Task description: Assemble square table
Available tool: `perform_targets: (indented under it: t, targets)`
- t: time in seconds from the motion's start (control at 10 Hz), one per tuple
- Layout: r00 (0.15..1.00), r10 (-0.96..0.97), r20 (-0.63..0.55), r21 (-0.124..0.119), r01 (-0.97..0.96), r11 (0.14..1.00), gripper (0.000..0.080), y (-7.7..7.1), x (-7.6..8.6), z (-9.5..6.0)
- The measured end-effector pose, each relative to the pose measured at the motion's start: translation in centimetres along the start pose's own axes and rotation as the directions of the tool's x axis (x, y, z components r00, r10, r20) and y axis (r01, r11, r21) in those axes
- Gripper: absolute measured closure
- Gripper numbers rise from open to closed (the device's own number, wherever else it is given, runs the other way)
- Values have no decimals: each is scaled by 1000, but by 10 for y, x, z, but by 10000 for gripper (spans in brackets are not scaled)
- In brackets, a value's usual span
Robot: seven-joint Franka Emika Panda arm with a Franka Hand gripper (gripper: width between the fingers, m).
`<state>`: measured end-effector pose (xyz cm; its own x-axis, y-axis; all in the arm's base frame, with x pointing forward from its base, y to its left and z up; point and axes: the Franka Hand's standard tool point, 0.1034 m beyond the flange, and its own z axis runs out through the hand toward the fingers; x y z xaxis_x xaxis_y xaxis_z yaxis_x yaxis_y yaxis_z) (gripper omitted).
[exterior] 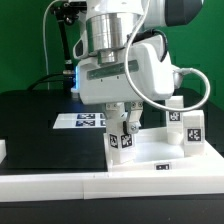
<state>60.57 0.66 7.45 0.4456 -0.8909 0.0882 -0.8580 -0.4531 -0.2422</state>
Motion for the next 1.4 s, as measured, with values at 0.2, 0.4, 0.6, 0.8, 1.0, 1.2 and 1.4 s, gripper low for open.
perform_targets:
  t: [0.2,0.4,0.6,0.8,1.0,1.2,1.4]
  targets:
    - [994,108,0,4,-108,994,502,0,0,-1]
    - [999,51,1,3,-51,999,242,0,0,0]
    - [997,-72,2,-3,72,997,162,1,-1,2]
    - [951,-307,27,-19,307,951,153,1,-5,3]
    - [881,-470,53,-20,472,882,151,-3,-7,2]
    - [776,-624,87,-11,627,779,151,-2,-6,3]
    - [658,-743,124,-5,749,663,151,-4,-7,3]
